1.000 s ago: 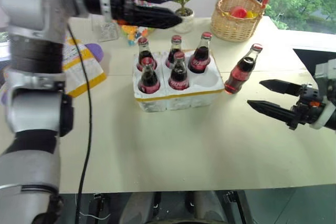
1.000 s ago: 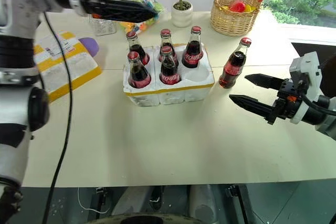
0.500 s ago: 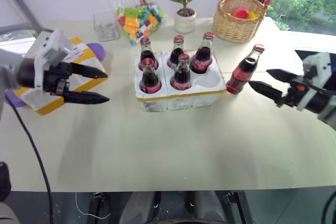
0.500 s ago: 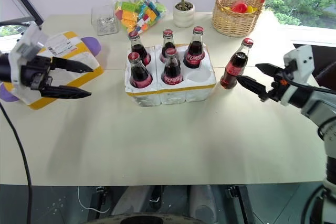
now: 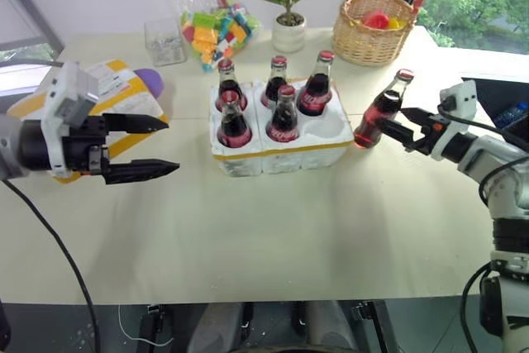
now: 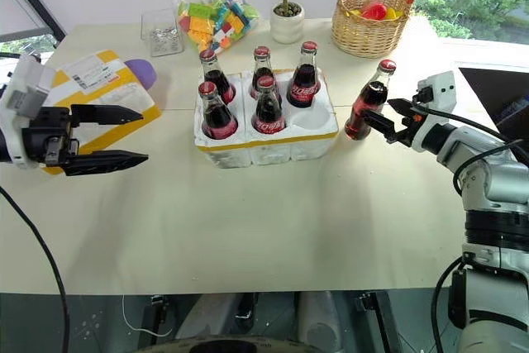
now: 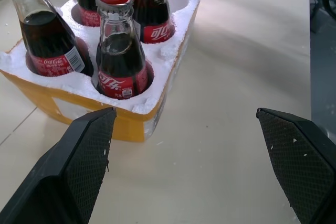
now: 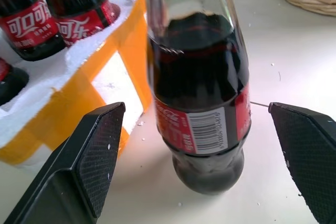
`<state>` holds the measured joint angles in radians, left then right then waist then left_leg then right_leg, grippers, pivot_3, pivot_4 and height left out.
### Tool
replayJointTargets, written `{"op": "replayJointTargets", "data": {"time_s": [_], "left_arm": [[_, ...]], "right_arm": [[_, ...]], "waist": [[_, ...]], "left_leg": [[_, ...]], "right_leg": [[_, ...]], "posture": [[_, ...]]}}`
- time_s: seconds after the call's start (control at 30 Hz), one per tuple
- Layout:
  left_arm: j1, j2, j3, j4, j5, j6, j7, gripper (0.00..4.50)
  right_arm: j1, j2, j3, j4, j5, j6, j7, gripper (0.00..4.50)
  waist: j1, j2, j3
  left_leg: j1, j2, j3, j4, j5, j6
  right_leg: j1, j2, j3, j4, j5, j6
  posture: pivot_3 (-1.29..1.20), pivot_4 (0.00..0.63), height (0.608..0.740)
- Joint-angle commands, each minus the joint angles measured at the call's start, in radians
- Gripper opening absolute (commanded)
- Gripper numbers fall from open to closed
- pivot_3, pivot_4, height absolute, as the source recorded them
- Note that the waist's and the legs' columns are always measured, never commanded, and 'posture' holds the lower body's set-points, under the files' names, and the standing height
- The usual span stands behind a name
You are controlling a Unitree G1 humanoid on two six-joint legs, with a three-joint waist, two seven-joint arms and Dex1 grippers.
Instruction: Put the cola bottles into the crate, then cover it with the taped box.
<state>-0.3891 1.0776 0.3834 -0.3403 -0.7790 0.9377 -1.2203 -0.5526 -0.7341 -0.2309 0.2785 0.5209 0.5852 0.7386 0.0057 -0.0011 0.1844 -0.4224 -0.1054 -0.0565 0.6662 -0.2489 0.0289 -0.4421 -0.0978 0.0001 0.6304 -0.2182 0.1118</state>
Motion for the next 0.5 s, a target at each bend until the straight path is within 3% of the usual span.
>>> {"op": "replayJointTargets", "data": {"time_s": [0.03,0.2,0.37,0.5], "left_arm": [[0.024,0.011,0.056,-0.047,-0.04,0.009,0.03,4.49],[0.043,0.009,0.049,-0.064,-0.067,0.003,0.064,4.49],[0.048,0.005,0.026,-0.072,-0.078,-0.008,0.078,4.5],[0.05,0.004,0.013,-0.07,-0.079,-0.016,0.078,4.5]], "right_arm": [[-0.057,0.028,0.015,0.06,-0.031,-0.048,0.016,4.5],[-0.124,0.069,0.021,0.18,-0.067,-0.096,0.016,4.5],[-0.121,0.075,0.007,0.156,-0.06,-0.098,0.037,2.81],[-0.071,0.044,-0.035,0.03,-0.022,-0.062,0.049,2.82]], "waist": [[-0.003,0.0,0.0],[-0.006,0.0,0.0],[-0.007,0.0,0.0],[-0.01,0.001,0.0]], "left_leg": [[0.0,0.0,0.0,0.0,0.0,0.0],[0.0,0.0,0.0,-0.001,0.0,-0.001],[0.0,0.0,0.0,-0.001,0.0,-0.001],[0.0,0.0,0.0,-0.001,0.0,-0.001]], "right_leg": [[0.0,0.0,0.0,0.0,0.0,0.0],[0.0,0.0,0.0,0.0,0.0,0.0],[0.0,0.0,0.0,0.0,0.0,0.0],[0.0,0.0,0.0,0.0,0.0,0.0]], "posture": [[0.0,0.15,0.732],[0.0,0.15,0.732],[0.0,0.15,0.732],[0.0,0.15,0.732]]}}
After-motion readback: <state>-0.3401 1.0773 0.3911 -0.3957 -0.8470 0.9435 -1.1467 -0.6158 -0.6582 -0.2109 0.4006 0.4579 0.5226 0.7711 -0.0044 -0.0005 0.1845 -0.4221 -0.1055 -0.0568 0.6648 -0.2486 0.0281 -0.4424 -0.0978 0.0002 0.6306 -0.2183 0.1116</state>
